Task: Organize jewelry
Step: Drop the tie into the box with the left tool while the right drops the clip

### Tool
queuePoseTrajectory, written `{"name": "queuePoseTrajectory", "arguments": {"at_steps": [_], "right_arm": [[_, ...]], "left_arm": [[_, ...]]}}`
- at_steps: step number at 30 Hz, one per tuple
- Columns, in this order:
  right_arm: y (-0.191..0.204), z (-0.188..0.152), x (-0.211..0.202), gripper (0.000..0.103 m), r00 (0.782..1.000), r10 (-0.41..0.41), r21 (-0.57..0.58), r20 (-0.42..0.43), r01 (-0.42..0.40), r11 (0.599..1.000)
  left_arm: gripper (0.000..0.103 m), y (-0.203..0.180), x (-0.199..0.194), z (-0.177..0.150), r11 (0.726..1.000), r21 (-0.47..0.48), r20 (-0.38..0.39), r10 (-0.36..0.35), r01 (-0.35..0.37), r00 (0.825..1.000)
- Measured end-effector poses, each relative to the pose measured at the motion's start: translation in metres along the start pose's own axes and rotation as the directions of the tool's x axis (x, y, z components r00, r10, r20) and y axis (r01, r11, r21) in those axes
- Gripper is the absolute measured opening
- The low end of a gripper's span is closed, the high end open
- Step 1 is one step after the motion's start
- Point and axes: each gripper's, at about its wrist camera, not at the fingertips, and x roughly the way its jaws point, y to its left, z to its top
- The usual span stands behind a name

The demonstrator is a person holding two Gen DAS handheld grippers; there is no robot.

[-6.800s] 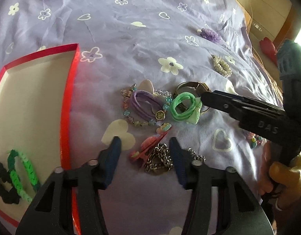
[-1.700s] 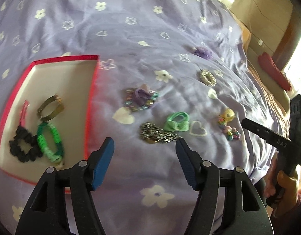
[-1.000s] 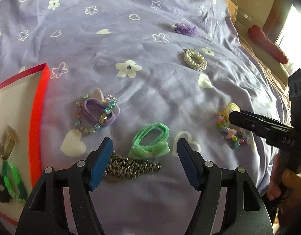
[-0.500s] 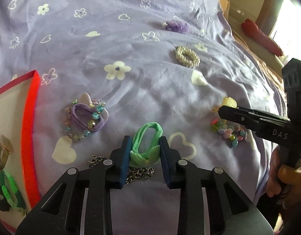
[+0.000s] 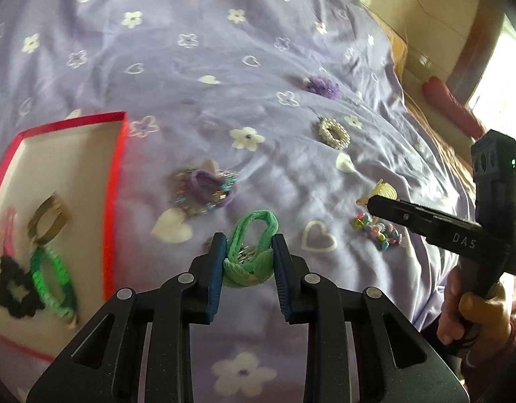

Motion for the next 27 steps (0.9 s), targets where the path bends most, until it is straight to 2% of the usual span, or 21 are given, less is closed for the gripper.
{"name": "queuePoseTrajectory", "arguments": {"at_steps": [18, 27], "right_arm": [[0.068, -0.014, 0.018, 0.038, 0.994, 0.087, -0.100, -0.059, -0.092, 0.991], [0.105, -0.016, 0.034, 0.038, 0.986, 0.136, -0.152, -0.100, -0.151, 0.977]], "left_arm": [[0.025, 0.045, -0.041, -0.030, 0.992, -0.119, 0.039, 0.040, -0.035, 0.998], [0.025, 0.075, -0.063, -0.042, 0.981, -0.178, 0.064, 0.083, -0.071, 0.994]]}}
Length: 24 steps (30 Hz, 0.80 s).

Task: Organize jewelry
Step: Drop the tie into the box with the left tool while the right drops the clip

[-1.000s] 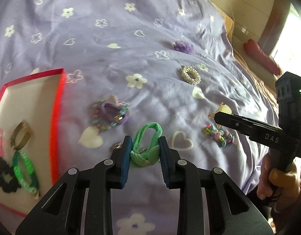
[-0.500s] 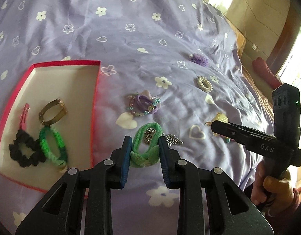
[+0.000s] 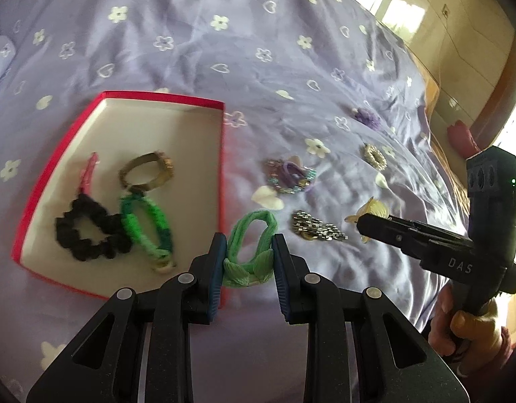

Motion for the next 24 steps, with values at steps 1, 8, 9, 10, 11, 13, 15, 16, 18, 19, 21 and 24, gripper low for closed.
{"name": "queuePoseTrajectory", "arguments": {"at_steps": [1, 8, 9, 10, 11, 13, 15, 16, 18, 19, 21, 24], "right_arm": [[0.005, 0.001, 0.003, 0.038, 1.000, 0.007, -0.009, -0.004, -0.007, 1.000], [0.037, 0.007, 0.025, 0.038, 0.998, 0.054, -0.060, -0.032, -0.056, 0.997], [0.042, 0.008, 0.028, 0.038, 0.998, 0.060, -0.066, -0.036, -0.063, 0.996], [0.047, 0.010, 0.032, 0.038, 0.997, 0.067, -0.073, -0.040, -0.069, 0.995], [0.051, 0.012, 0.036, 0.038, 0.996, 0.073, -0.079, -0.044, -0.076, 0.994], [0.062, 0.015, 0.044, 0.038, 0.995, 0.087, -0.095, -0.052, -0.091, 0.991], [0.072, 0.018, 0.053, 0.038, 0.993, 0.099, -0.113, -0.060, -0.106, 0.988], [0.078, 0.021, 0.059, 0.038, 0.992, 0.105, -0.123, -0.067, -0.113, 0.986], [0.087, 0.025, 0.070, 0.038, 0.991, 0.111, -0.141, -0.079, -0.121, 0.983], [0.093, 0.026, 0.077, 0.038, 0.990, 0.110, -0.150, -0.087, -0.122, 0.981], [0.099, 0.029, 0.091, 0.038, 0.989, 0.102, -0.167, -0.104, -0.119, 0.979], [0.106, 0.033, 0.111, 0.038, 0.987, 0.087, -0.188, -0.133, -0.111, 0.976]], "left_arm": [[0.025, 0.005, -0.003, 0.000, 1.000, -0.008, 0.004, 0.008, -0.008, 1.000], [0.025, 0.040, -0.017, -0.002, 0.996, -0.059, 0.021, 0.062, -0.061, 0.998], [0.025, 0.047, -0.018, -0.002, 0.995, -0.068, 0.023, 0.073, -0.072, 0.997], [0.025, 0.051, -0.020, -0.001, 0.994, -0.073, 0.024, 0.080, -0.078, 0.997], [0.025, 0.056, -0.021, -0.001, 0.993, -0.080, 0.026, 0.088, -0.086, 0.996], [0.025, 0.067, -0.023, 0.000, 0.990, -0.094, 0.030, 0.108, -0.105, 0.994], [0.025, 0.079, -0.024, 0.002, 0.986, -0.108, 0.031, 0.130, -0.126, 0.991], [0.025, 0.083, -0.024, 0.003, 0.985, -0.113, 0.031, 0.137, -0.133, 0.990], [0.025, 0.094, -0.021, 0.005, 0.981, -0.123, 0.026, 0.154, -0.150, 0.988], [0.025, 0.103, -0.019, 0.007, 0.977, -0.136, 0.020, 0.166, -0.162, 0.986], [0.025, 0.112, -0.015, 0.009, 0.974, -0.153, 0.012, 0.174, -0.170, 0.985], [0.025, 0.128, -0.009, 0.011, 0.966, -0.174, 0.000, 0.194, -0.192, 0.981]]}}
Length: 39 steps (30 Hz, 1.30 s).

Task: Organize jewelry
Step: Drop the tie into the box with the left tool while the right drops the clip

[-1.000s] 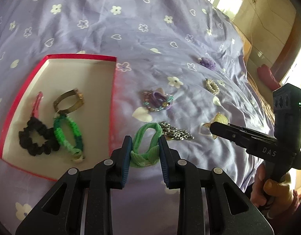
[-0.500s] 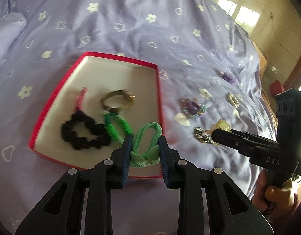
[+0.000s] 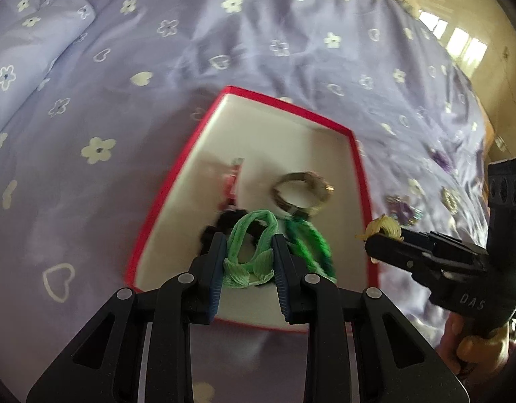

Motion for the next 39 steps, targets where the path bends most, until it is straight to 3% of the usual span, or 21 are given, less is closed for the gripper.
{"name": "queuePoseTrajectory", "arguments": {"at_steps": [13, 39], "right_arm": [[0.004, 0.015, 0.048, 0.038, 0.995, -0.050, -0.054, -0.083, 0.046, 0.997], [0.004, 0.011, 0.045, 0.042, 0.996, -0.028, -0.050, -0.080, 0.024, 0.998]], "left_arm": [[0.026, 0.015, 0.037, 0.006, 0.997, 0.015, -0.033, 0.080, -0.080, 0.996], [0.043, 0.012, 0.021, 0.001, 0.996, 0.002, -0.019, 0.085, -0.085, 0.996]]}}
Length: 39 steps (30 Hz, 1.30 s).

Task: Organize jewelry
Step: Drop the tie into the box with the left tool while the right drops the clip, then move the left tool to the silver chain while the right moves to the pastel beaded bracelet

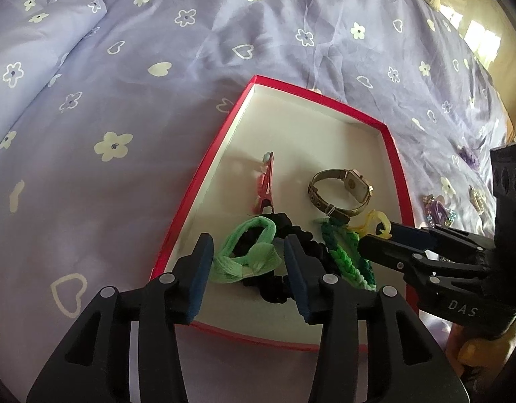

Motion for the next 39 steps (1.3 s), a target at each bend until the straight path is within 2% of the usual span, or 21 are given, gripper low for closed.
{"name": "queuePoseTrajectory", "arguments": {"at_steps": [6, 24, 28, 39], "right_arm": [[0.001, -0.003, -0.005, 0.048, 1.000, 0.004, -0.001, 0.007, -0.004, 1.000], [0.002, -0.009, -0.013, 0.051, 1.000, -0.002, 0.013, 0.022, 0.002, 1.000], [-0.003, -0.014, -0.026, 0.051, 0.999, 0.001, 0.028, 0.042, -0.002, 1.000], [-0.028, -0.043, -0.079, 0.052, 0.993, -0.014, 0.102, 0.120, 0.001, 0.995]], "left_arm": [[0.044, 0.003, -0.009, 0.000, 1.000, -0.011, 0.012, 0.002, -0.002, 1.000], [0.045, 0.001, -0.021, -0.004, 1.000, -0.017, 0.011, -0.013, 0.013, 1.000], [0.048, -0.006, -0.027, -0.005, 1.000, -0.007, 0.025, -0.022, 0.022, 0.999], [0.048, -0.043, -0.041, -0.010, 0.996, 0.033, 0.029, -0.080, 0.079, 0.996]]}}
